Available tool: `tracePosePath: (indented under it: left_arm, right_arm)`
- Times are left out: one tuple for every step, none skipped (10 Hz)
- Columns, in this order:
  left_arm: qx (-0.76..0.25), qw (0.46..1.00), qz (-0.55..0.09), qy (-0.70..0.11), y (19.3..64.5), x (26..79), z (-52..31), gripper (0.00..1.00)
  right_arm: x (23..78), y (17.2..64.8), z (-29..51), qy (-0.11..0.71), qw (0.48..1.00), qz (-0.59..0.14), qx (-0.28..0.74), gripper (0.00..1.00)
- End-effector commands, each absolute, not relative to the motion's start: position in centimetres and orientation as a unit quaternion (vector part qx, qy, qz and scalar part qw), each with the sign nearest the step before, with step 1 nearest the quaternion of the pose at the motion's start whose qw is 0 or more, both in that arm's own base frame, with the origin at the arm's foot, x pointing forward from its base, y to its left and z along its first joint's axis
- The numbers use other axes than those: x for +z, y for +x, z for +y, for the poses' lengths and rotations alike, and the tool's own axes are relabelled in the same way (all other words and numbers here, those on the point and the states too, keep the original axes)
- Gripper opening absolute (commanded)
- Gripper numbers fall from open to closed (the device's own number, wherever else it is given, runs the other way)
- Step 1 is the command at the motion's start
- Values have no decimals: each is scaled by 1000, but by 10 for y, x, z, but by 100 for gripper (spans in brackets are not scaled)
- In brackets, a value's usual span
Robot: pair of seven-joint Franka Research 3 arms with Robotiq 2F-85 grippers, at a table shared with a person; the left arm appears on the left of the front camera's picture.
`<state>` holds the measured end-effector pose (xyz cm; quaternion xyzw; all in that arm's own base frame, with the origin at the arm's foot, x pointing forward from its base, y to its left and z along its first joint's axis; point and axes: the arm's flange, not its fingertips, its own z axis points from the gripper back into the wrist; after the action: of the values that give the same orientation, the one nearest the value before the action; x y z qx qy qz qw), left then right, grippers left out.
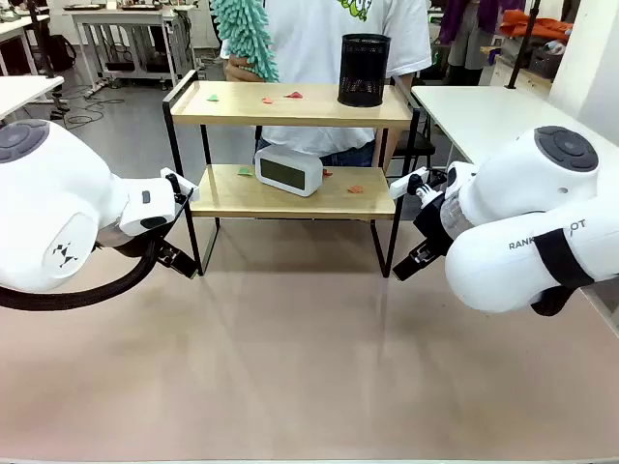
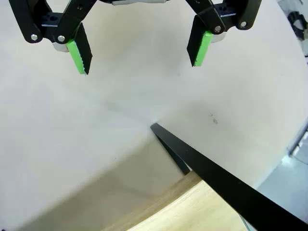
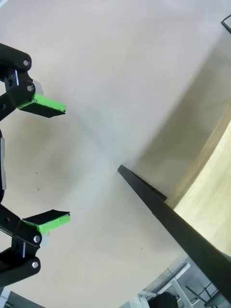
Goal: Clean the shelf.
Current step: Pick up the Duster from the human.
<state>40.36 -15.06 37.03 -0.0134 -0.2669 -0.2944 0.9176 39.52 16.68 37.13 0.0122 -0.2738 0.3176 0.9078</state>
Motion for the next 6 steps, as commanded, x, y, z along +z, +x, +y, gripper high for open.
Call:
tracePosePath:
  left_arm:
    - [-294, 917, -267, -13, 404, 370, -151, 100]
    - [-294, 917, -267, -13, 404, 370, -151, 100]
    - [-294, 917, -267, -13, 404, 370, -151, 100]
    - [-294, 917, -267, -13, 404, 370, -151, 100]
    - [-294, 917, -267, -13, 404, 370, -151, 100]
    - [-294, 917, -267, -13, 404, 370, -151, 100]
  right_arm:
    - [371, 395, 167, 12, 908, -274, 318, 100]
    - [371, 395, 167, 12, 908, -274, 318, 100]
    - [371, 395, 167, 12, 908, -274, 318, 100]
    - [371, 395, 167, 12, 908, -274, 318, 100]
    - [371, 395, 167, 12, 908, -274, 318, 100]
    - [371, 395, 167, 12, 908, -274, 318, 100]
